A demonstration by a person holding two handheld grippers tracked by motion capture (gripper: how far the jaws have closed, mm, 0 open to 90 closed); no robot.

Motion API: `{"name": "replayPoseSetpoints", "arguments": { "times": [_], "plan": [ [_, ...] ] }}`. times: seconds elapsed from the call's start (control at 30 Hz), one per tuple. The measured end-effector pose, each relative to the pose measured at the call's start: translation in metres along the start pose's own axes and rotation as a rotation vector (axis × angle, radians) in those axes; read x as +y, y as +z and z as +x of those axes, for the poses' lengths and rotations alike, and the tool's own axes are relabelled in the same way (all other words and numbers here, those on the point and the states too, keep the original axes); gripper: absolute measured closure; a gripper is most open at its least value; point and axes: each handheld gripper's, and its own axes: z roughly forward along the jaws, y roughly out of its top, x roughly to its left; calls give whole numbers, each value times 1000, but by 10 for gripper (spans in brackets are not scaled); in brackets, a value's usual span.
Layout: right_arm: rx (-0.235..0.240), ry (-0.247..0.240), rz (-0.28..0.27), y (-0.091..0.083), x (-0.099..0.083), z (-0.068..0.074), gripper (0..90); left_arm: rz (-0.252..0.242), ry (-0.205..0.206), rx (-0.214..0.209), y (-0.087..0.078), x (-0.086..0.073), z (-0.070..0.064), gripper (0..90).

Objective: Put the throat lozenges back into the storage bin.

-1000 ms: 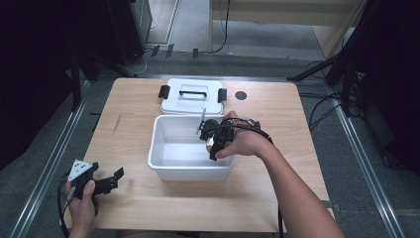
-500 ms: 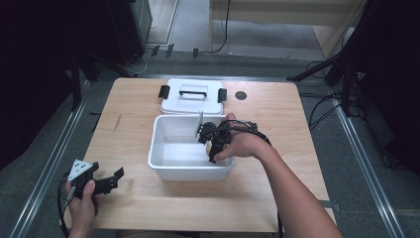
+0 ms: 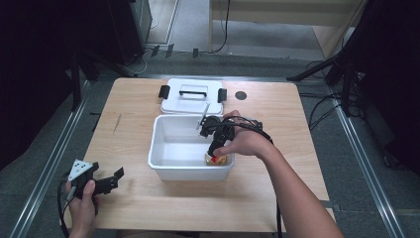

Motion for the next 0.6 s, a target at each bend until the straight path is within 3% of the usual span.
{"name": "replayPoseSetpoints", "arguments": {
  "times": [0.6],
  "plan": [
    [-24, 127, -156, -49, -19, -15, 279, -4, 1, 3, 0, 0, 0, 0]
  ]
}}
